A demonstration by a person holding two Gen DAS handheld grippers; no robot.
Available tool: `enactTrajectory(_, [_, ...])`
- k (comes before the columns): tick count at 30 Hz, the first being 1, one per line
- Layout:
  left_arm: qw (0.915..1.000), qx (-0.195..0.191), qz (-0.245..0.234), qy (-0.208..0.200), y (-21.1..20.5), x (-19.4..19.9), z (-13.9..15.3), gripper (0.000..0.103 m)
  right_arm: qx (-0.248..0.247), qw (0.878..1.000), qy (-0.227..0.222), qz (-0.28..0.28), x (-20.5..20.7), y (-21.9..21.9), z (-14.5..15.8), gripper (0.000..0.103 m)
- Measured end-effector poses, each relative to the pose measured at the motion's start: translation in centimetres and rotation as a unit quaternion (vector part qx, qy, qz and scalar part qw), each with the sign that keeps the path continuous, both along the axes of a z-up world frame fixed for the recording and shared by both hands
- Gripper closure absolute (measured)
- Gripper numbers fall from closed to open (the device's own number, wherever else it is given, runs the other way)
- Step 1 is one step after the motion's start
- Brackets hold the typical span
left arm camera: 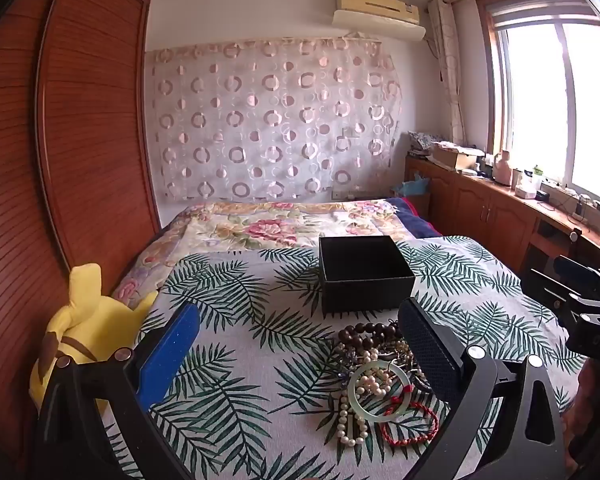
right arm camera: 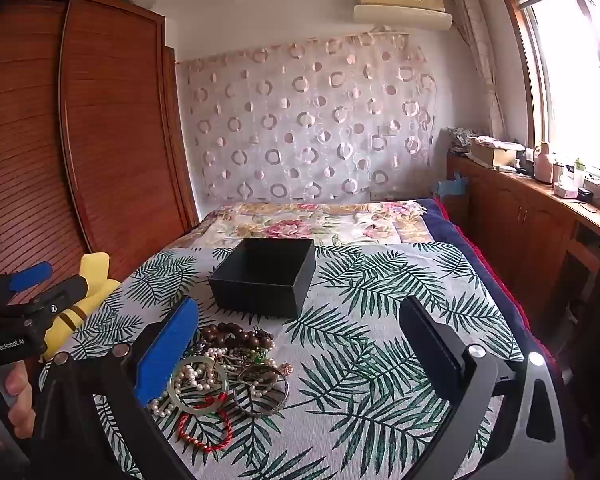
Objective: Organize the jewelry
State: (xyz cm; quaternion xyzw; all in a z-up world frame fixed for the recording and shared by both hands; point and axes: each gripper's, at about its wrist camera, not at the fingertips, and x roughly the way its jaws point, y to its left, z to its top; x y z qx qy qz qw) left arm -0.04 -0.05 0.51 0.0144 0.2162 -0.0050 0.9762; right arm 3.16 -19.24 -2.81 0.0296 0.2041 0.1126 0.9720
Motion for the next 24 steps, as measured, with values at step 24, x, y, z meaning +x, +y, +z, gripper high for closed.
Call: enactTrajectory(24, [1.0000, 0.000, -0.001, -0.002, 0.13, 0.04, 0.17, 0.007, -0.002, 1.000, -0.002, 0.001, -0.10, 0.00, 0.12, 0.002])
